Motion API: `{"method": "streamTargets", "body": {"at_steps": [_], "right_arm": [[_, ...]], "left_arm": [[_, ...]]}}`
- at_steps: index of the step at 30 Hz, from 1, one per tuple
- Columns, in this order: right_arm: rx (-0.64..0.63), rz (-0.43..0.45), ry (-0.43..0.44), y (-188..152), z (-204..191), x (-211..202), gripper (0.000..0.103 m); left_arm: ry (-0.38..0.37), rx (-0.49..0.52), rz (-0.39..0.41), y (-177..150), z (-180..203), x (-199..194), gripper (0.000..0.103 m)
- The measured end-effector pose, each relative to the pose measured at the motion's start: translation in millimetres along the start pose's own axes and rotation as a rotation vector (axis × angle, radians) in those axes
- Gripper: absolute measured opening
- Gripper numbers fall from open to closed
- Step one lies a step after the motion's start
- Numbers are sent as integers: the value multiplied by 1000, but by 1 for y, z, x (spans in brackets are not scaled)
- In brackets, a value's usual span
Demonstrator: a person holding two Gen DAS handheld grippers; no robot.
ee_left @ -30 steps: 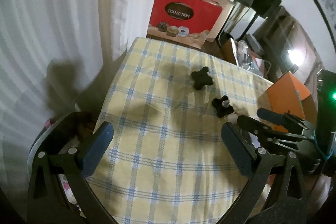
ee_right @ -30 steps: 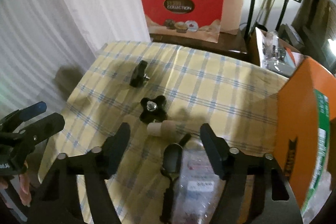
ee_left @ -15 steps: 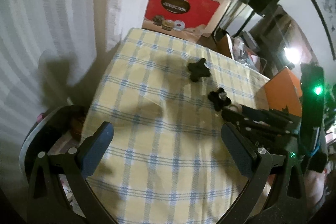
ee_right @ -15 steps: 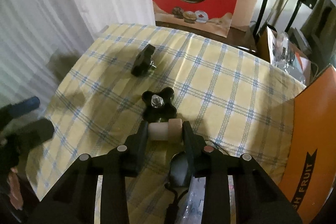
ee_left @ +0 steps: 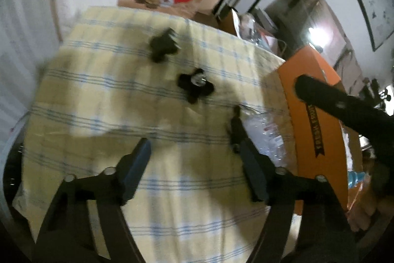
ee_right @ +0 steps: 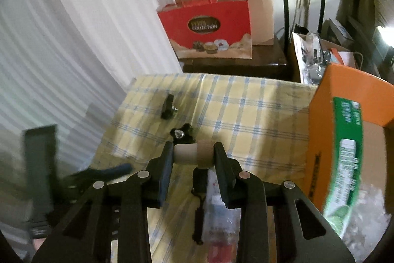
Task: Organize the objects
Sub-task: 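Grasp the beige cork stopper with the right tool and lift it, then grasp the black cable with the left tool while the right tool holds the cork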
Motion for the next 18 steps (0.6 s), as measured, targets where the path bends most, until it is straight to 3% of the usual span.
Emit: {"method": "streamTargets", "body": {"at_steps": [5, 18], "right_arm": [[5, 20, 13, -1, 4, -24, 33], [33, 50, 33, -7, 20, -47, 33]], "left_arm": [[-2, 24, -45, 2, 19, 19, 51], [115, 148, -51, 2, 58, 39, 50]]}}
Point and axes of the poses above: each gripper's, at about its wrist camera, not at the fingertips, and x roughly the way its jaws point, z to its right, y to its top, the point moved 6 cm from there along x, roughly the way its jaws point, and after that the axes turned 1 degree about -z, right-handed, at the moved point
